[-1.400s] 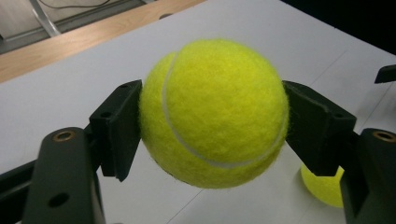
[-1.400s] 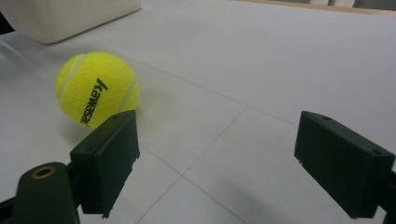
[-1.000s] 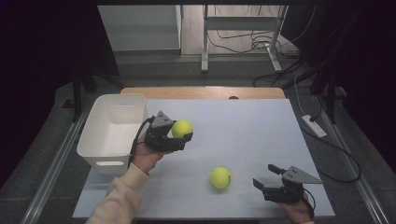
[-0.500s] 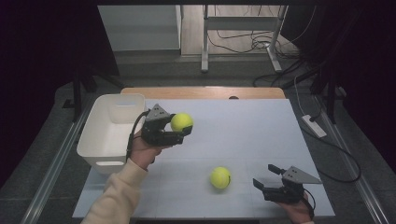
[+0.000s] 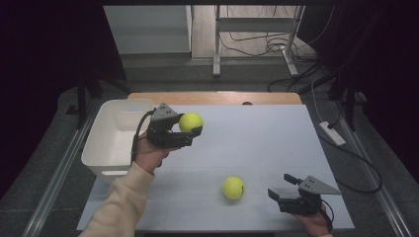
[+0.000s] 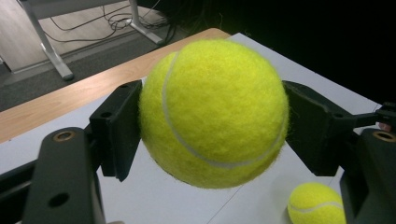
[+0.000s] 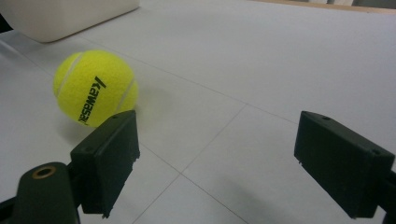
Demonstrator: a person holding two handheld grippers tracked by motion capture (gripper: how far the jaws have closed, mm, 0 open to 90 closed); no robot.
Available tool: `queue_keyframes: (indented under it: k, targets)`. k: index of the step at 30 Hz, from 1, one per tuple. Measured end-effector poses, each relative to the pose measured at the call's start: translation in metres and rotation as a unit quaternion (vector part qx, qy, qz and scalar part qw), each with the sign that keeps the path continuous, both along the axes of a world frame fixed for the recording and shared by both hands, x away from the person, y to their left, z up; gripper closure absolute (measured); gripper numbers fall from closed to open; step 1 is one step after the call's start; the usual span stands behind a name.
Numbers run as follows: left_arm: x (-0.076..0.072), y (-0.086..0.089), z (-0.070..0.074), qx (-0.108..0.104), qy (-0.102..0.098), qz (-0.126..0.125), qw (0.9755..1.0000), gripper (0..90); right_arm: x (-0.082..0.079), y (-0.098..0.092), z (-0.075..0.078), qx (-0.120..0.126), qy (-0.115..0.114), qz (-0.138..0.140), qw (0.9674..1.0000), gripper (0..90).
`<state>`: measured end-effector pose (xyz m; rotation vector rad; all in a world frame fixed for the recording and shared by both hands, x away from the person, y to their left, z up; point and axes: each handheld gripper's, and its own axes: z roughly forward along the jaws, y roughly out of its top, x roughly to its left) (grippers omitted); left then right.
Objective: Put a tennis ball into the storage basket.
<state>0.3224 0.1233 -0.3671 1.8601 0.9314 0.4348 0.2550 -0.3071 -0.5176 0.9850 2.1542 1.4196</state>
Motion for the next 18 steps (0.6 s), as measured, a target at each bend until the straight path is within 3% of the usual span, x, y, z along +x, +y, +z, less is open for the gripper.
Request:
queue_keyframes:
  k: [8,10,18]
  targets:
    - [0.005,0.008,0.002,-0.007,0.005,0.01,0.9999,26.6,0.0,0.0,0.0,0.0,0.0,0.001,1.0,13.8]
    - [0.008,0.011,0.003,-0.016,0.011,0.012,0.9997,26.6,0.0,0.0,0.0,0.0,0.0,0.001,1.0,13.8]
    - [0.012,0.019,0.006,-0.015,0.01,0.026,0.9995,26.6,0.0,-0.001,0.0,-0.001,0.0,0.0,1.0,13.8]
